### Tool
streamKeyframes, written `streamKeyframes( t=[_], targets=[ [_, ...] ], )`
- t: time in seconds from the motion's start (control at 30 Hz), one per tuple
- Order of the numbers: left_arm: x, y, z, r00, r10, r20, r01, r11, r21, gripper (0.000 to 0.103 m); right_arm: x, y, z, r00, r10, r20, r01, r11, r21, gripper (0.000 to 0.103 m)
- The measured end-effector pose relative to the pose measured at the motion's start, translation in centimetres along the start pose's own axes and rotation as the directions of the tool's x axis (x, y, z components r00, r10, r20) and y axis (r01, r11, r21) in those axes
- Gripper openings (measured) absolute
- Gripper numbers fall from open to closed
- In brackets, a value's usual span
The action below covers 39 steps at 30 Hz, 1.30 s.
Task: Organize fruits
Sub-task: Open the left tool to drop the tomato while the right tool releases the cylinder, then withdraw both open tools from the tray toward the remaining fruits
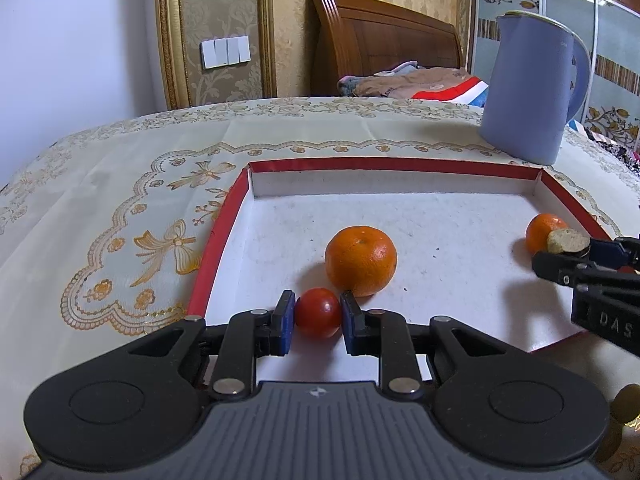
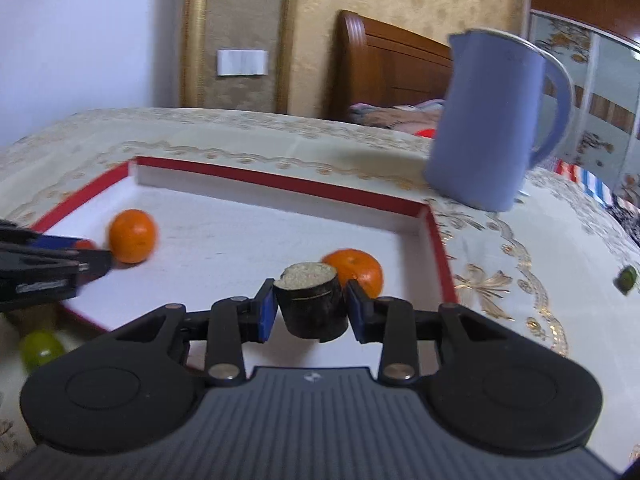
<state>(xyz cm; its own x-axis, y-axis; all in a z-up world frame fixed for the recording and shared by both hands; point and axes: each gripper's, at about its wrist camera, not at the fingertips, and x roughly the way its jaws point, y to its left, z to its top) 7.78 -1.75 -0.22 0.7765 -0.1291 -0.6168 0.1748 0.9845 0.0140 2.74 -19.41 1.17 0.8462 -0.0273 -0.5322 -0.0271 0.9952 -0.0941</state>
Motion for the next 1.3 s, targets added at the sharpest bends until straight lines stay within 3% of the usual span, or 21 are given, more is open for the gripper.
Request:
streamKeyframes(
  t=[0.13,0.2,0.27,0.33,0.4,0.43,0.47,0.5,0.6,0.67,0.83,1.03,1.2,1.23,1.3],
  targets=[
    [0.0,0.0,0.0,1.000,-0.003,0.002,0.003,1.000,-0.001,0.023,-0.1,0.1,-0.1,1.000,0.002,0.005,-0.002,1.000,-0.023,0.037],
    [-0.2,0.1,-0.1,1.000,-0.006,0.004,0.006,1.000,-0.002,0.024,-0.1,-0.1,0.0,1.000,0.022,0.008,-0.022,1.000,-0.004,0.044],
    [-0.2,0.1,-0.2,1.000,-0.006,0.004,0.006,1.000,-0.001,0.024,-0.1,-0.5,-0.1,1.000,0.030,0.004,-0.030,0.999,0.022,0.058],
    [-0.3,0.1,-0.3,1.000,-0.007,0.004,0.007,1.000,-0.004,0.027,-0.2,-0.7,-0.1,0.999,0.036,0.008,-0.036,0.999,0.031,0.062],
    [-0.4,0.1,-0.3,1.000,-0.009,0.004,0.009,1.000,-0.008,0.040,-0.5,-0.8,-0.1,0.999,0.036,0.026,-0.037,0.999,0.034,0.066],
    [-0.4,0.1,-0.4,1.000,-0.011,0.001,0.011,1.000,-0.010,0.050,-0.6,-0.8,-0.2,0.999,0.035,0.033,-0.036,0.999,0.036,0.074],
    [-0.4,0.2,-0.4,1.000,-0.012,-0.002,0.012,1.000,-0.015,0.072,-0.6,-0.8,-0.2,0.999,0.031,0.038,-0.032,0.999,0.039,0.080],
    [-0.7,0.3,-0.5,1.000,-0.013,0.009,0.013,1.000,-0.021,0.078,-0.7,-0.9,-0.2,0.999,0.026,0.044,-0.028,0.999,0.046,0.080],
    [-1.7,0.4,-0.7,0.998,-0.007,0.064,0.008,1.000,-0.022,0.078,-1.2,-1.4,-0.4,0.997,0.034,0.064,-0.039,0.997,0.066,0.084],
    [-2.1,0.5,-0.9,0.997,-0.005,0.078,0.007,1.000,-0.026,0.078,-1.4,-1.7,-0.5,0.997,0.026,0.075,-0.032,0.996,0.079,0.092],
    [-3.3,1.7,-1.4,0.995,-0.030,0.097,0.037,0.996,-0.077,0.079,-2.7,-2.7,-0.9,0.989,0.014,0.146,-0.032,0.992,0.122,0.097],
    [-5.1,2.3,-2.9,0.991,-0.053,0.126,0.063,0.995,-0.080,0.079,-3.4,-2.7,-1.2,0.985,-0.008,0.170,-0.012,0.993,0.114,0.097],
    [-7.5,2.9,-5.3,0.980,-0.044,0.194,0.063,0.994,-0.092,0.079,-4.1,-2.8,-1.5,0.981,-0.021,0.195,-0.003,0.992,0.124,0.097],
    [-7.9,3.2,-5.5,0.975,-0.045,0.219,0.071,0.991,-0.112,0.079,-4.2,-2.8,-1.7,0.980,-0.026,0.198,0.002,0.993,0.121,0.097],
    [-8.3,4.0,-5.6,0.971,-0.037,0.234,0.076,0.985,-0.158,0.090,-4.7,-2.9,-1.9,0.977,-0.034,0.211,0.008,0.992,0.124,0.097]
  ],
)
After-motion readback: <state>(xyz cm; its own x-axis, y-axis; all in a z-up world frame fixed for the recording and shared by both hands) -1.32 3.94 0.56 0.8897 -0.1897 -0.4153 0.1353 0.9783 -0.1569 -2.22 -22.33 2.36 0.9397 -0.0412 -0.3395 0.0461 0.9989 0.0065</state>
